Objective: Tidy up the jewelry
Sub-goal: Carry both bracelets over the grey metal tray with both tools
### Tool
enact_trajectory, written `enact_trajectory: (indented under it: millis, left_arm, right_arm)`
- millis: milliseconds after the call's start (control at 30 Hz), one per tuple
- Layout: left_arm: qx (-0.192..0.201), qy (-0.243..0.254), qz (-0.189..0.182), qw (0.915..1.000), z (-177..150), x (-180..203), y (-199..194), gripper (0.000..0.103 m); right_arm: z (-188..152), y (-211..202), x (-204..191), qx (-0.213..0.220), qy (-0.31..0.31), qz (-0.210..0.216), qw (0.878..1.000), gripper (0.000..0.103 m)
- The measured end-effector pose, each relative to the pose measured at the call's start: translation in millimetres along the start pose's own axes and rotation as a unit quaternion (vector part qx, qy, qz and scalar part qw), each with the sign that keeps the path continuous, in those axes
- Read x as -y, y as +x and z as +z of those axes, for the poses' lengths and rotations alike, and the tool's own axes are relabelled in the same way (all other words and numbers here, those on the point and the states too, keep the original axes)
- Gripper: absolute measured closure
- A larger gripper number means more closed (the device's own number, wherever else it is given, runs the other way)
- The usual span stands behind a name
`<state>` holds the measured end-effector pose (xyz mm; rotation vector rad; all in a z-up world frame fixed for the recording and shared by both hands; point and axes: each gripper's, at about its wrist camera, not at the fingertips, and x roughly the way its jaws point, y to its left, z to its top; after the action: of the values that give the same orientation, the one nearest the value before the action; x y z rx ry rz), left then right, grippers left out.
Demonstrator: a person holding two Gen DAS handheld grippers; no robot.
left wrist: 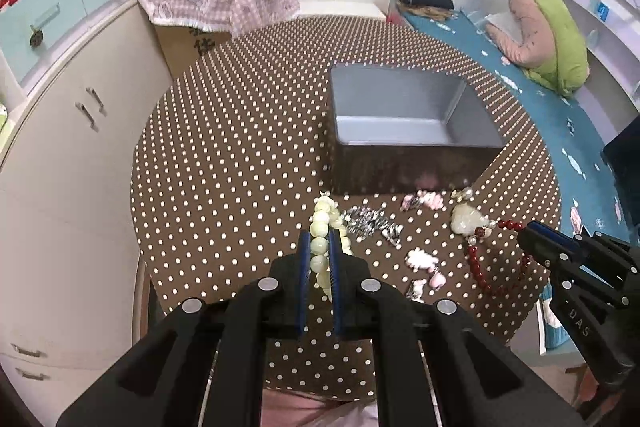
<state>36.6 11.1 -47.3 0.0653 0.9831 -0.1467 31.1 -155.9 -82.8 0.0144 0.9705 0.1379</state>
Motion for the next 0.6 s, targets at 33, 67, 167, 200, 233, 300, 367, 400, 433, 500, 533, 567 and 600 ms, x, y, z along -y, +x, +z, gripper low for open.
enact_trajectory:
  millis: [33,67,167,200,233,300,367,400,433,500,533,567,600]
  left_arm:
    - [0.007,0.002,0.001,1.0000,0.8,1.5,-4.5,0.095]
    - [0.012,0.005,0.001,0.9999,0.8,1.5,-5.6,0.095]
    - [0.019,0.006,-0.004,0.9998,2.2,0.8,-9.3,0.095]
    - [0.021,0.006,-0.006,0.9997,3.8,1.2,-10.7,0.095]
    - [0.025,0.008,-0.006,0.9996,4.6,1.8,-12.8,0.095]
    - [0.032,0.012,-0.009,0.9994,7.9,2.6,-17.3,0.095]
    - [0.038,0.014,-0.016,0.9990,11.4,1.2,-21.0,0.095]
    - [0.043,0.014,-0.022,0.9988,14.7,1.1,-23.8,0.095]
    - [0.046,0.015,-0.026,0.9985,17.6,0.8,-25.7,0.095]
    - [0.053,0.015,-0.037,0.9978,23.8,-0.5,-29.6,0.095]
    - [0.056,0.016,-0.042,0.9974,26.9,-1.0,-31.5,0.095]
    - [0.060,0.017,-0.050,0.9968,31.8,-2.1,-34.3,0.095]
    - [0.065,0.017,-0.055,0.9962,36.0,-2.8,-37.2,0.095]
  right_arm:
    - [1.7,-2.7,0.3,0.005,-0.002,-0.002,1.000,0.094]
    - [3.2,-4.7,0.0,0.009,-0.003,-0.004,1.000,0.094]
    - [9.8,-9.8,-1.4,0.019,-0.003,-0.007,1.000,0.094]
    - [9.9,-11.6,-0.5,0.024,-0.003,-0.010,1.000,0.094]
    - [11.9,-13.6,-0.7,0.028,-0.003,-0.012,1.000,0.094]
    - [17.2,-19.0,0.0,0.039,-0.004,-0.013,0.999,0.094]
    - [23.1,-24.2,-0.3,0.052,-0.007,-0.018,0.998,0.094]
    - [26.3,-28.1,-0.9,0.060,-0.007,-0.017,0.998,0.094]
    - [29.5,-32.8,-2.1,0.068,-0.009,-0.016,0.998,0.094]
    - [36.9,-39.4,-2.1,0.082,-0.012,-0.020,0.996,0.094]
    - [40.2,-41.9,-2.2,0.087,-0.013,-0.022,0.996,0.094]
    - [45.7,-45.2,-1.6,0.095,-0.013,-0.024,0.995,0.094]
    - [48.8,-47.2,-1.0,0.099,-0.014,-0.025,0.995,0.094]
